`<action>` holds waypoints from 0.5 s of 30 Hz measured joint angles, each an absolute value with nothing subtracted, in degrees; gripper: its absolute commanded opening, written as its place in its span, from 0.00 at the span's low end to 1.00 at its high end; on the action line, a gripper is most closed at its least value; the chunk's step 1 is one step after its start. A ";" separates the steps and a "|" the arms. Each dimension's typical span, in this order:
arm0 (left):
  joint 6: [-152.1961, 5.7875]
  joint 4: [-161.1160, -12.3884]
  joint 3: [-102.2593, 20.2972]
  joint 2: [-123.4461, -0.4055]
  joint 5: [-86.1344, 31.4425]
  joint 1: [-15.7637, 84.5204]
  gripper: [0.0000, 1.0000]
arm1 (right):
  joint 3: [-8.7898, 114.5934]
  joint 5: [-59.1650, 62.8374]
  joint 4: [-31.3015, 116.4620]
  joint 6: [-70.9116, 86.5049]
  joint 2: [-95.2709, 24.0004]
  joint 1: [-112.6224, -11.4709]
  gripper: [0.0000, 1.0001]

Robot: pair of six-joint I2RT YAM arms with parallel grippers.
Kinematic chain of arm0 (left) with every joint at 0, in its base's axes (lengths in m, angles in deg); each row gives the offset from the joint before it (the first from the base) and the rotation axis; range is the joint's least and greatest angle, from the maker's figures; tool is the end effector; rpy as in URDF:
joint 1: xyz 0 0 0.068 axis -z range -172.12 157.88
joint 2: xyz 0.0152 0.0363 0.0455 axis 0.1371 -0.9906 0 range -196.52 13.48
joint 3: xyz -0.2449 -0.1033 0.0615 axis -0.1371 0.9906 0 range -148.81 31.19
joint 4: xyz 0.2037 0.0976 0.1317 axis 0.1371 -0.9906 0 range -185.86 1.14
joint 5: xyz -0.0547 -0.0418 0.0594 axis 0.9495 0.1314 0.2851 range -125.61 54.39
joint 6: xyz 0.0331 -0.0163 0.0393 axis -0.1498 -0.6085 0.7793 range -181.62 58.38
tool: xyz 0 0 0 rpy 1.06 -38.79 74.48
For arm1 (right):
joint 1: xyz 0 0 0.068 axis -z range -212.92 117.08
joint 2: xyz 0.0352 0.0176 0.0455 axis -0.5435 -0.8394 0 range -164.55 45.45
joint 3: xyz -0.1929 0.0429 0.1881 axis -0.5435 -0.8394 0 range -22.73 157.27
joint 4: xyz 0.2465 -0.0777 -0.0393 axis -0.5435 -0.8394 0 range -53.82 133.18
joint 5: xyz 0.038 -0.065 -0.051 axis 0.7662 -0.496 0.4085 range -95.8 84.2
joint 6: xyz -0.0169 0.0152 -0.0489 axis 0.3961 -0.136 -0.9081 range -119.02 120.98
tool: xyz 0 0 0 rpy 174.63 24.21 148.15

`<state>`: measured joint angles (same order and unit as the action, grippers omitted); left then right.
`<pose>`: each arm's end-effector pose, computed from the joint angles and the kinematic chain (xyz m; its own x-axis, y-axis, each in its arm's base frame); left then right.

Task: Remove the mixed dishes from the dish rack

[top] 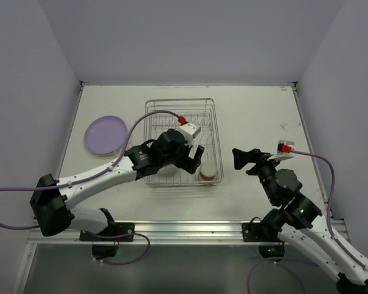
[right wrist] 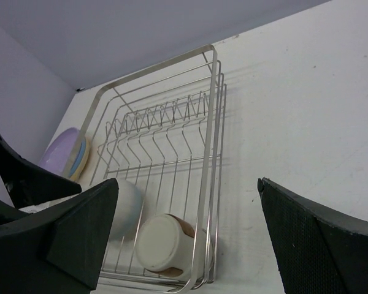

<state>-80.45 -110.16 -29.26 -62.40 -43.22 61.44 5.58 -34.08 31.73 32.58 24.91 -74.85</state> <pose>0.1792 -0.2348 0.2968 -0.5733 0.2379 -0.7841 0.5804 0.7934 -0.1837 0.0951 0.0626 0.2919 -0.1645 0.4724 -0.8659 -0.1768 0.8495 0.4971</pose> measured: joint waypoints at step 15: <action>-77.44 -106.42 -34.02 -71.71 -40.65 65.68 1.00 | 3.99 -36.31 34.18 32.38 24.85 -74.85 0.99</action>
